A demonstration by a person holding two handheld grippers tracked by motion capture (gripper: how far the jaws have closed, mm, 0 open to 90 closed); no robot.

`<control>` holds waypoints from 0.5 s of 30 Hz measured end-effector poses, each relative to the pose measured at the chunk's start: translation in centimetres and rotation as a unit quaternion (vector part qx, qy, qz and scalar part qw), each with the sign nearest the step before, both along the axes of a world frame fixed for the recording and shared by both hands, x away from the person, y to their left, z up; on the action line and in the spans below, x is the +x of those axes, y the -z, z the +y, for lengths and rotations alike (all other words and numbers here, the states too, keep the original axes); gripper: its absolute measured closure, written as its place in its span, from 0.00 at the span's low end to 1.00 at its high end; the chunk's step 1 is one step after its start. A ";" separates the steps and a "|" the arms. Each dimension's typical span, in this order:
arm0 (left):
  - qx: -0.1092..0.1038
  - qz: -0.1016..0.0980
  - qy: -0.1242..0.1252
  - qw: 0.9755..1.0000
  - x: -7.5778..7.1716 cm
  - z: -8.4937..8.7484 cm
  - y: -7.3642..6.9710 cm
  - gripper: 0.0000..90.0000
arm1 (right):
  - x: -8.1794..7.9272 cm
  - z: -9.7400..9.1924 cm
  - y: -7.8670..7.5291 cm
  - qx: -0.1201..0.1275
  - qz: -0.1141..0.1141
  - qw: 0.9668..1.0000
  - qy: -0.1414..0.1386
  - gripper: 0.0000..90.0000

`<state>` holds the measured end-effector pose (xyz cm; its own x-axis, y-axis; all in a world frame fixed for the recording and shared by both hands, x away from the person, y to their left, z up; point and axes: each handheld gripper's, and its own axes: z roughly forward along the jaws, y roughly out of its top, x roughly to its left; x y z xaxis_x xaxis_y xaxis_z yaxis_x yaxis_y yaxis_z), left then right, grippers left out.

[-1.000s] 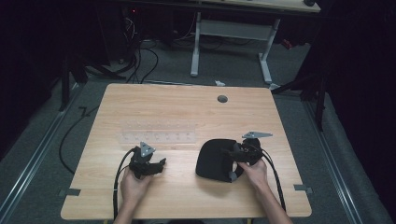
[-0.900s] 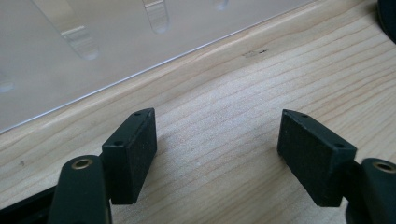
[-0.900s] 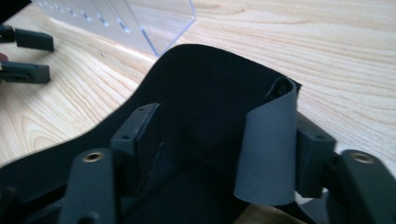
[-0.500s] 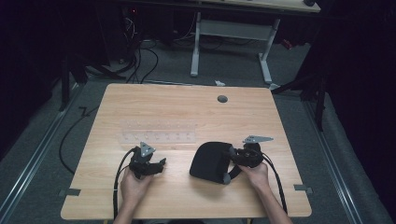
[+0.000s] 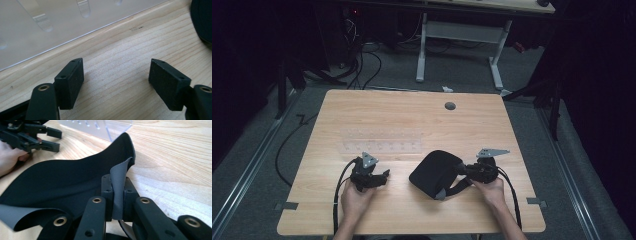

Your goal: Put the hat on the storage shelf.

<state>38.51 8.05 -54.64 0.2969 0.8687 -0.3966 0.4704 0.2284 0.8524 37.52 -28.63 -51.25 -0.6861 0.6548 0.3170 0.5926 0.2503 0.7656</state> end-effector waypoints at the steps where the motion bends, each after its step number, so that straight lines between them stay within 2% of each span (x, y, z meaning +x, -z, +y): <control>1: -0.001 0.000 0.000 1.000 0.0 0.0 0.0 0.32 | -0.1 0.0 0.0 0.002 -0.002 1.000 -0.002 0.94; 9: 0.001 0.000 0.001 1.000 0.0 -0.1 0.0 0.30 | -1.0 0.2 -0.6 0.018 -0.001 1.000 -0.012 0.95; 15: 0.002 0.003 0.005 1.000 -0.1 -0.2 0.0 0.27 | -1.4 0.2 -1.2 0.031 0.001 1.000 -0.005 0.95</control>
